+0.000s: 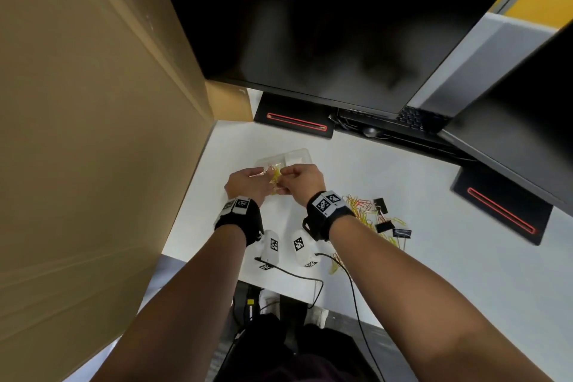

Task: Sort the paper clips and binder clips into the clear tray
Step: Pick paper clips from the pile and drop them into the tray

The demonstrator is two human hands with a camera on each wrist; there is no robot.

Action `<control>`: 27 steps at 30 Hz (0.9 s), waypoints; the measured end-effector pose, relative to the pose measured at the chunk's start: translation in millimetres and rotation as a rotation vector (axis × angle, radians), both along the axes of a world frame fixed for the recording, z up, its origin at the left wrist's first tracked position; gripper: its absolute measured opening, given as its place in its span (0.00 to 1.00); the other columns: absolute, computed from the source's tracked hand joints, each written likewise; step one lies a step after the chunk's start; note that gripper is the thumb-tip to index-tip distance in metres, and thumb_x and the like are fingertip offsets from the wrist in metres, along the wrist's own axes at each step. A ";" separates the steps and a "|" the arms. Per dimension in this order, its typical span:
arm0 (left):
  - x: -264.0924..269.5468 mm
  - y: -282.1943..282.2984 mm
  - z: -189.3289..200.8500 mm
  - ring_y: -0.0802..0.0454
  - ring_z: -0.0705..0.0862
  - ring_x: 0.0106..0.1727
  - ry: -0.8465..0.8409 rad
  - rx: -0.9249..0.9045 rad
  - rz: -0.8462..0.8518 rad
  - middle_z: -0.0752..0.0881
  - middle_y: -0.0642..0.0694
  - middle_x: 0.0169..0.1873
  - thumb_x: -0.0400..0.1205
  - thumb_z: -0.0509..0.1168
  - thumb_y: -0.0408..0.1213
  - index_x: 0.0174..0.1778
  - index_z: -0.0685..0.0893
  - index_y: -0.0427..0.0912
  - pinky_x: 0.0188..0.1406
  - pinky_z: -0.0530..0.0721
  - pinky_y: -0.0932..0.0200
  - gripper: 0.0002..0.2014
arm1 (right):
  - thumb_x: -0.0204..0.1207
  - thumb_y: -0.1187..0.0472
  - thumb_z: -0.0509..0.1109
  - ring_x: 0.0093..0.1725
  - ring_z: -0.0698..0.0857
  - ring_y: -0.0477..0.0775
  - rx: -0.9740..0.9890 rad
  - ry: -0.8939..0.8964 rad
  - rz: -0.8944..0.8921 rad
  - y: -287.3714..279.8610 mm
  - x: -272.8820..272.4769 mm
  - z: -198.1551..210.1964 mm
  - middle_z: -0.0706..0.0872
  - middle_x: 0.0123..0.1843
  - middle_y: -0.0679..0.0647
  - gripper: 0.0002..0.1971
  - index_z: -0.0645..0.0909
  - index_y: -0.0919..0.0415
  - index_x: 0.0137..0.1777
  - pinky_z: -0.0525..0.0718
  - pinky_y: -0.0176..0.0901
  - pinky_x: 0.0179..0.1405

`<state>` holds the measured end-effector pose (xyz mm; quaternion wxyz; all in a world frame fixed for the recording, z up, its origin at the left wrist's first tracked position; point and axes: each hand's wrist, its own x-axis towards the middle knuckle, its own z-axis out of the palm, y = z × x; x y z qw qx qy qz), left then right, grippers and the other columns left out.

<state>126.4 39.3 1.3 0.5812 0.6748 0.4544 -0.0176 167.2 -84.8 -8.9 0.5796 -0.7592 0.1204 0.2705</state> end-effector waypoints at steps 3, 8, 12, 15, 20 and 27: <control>-3.0 -5.2 3.3 0.50 0.92 0.34 -0.061 0.030 -0.060 0.93 0.44 0.39 0.74 0.76 0.40 0.50 0.90 0.46 0.36 0.90 0.61 0.10 | 0.69 0.67 0.75 0.38 0.92 0.58 0.016 -0.077 0.029 -9.2 -6.7 7.7 0.92 0.42 0.61 0.07 0.87 0.61 0.47 0.92 0.57 0.43; -18.9 -32.8 8.2 0.67 0.86 0.35 -0.225 0.275 -0.387 0.90 0.55 0.36 0.76 0.73 0.42 0.43 0.91 0.50 0.35 0.76 0.81 0.03 | 0.75 0.65 0.71 0.37 0.91 0.53 -0.102 -0.229 0.110 -62.7 -27.6 22.0 0.91 0.38 0.59 0.05 0.87 0.60 0.48 0.91 0.46 0.34; -34.6 -68.9 -3.5 0.67 0.84 0.33 -0.260 0.255 -0.700 0.90 0.52 0.37 0.76 0.74 0.39 0.42 0.91 0.47 0.37 0.80 0.75 0.02 | 0.73 0.62 0.72 0.37 0.87 0.46 -0.300 -0.299 0.037 -142.2 -54.0 13.0 0.91 0.38 0.50 0.05 0.89 0.54 0.44 0.81 0.25 0.36; -42.0 -90.2 -17.2 0.64 0.85 0.38 -0.195 0.312 -0.912 0.89 0.56 0.41 0.76 0.74 0.44 0.42 0.89 0.53 0.44 0.86 0.63 0.02 | 0.74 0.61 0.72 0.43 0.87 0.49 -0.473 -0.312 0.026 -193.1 -77.1 5.2 0.90 0.43 0.50 0.03 0.88 0.56 0.44 0.80 0.31 0.41; -41.9 -123.6 -33.9 0.52 0.83 0.49 -0.111 0.431 -1.099 0.81 0.50 0.53 0.75 0.73 0.49 0.54 0.86 0.55 0.52 0.83 0.55 0.12 | 0.69 0.56 0.79 0.56 0.81 0.56 -0.651 -0.256 0.301 -219.1 -96.3 -19.6 0.82 0.56 0.56 0.19 0.84 0.57 0.60 0.79 0.42 0.53; -28.2 -143.3 -43.1 0.48 0.82 0.58 -0.092 0.523 -1.188 0.75 0.47 0.61 0.76 0.74 0.44 0.68 0.81 0.53 0.59 0.81 0.56 0.23 | 0.72 0.64 0.72 0.56 0.82 0.59 -0.706 -0.343 0.379 -210.3 -97.6 -38.7 0.80 0.57 0.57 0.17 0.84 0.56 0.61 0.85 0.51 0.54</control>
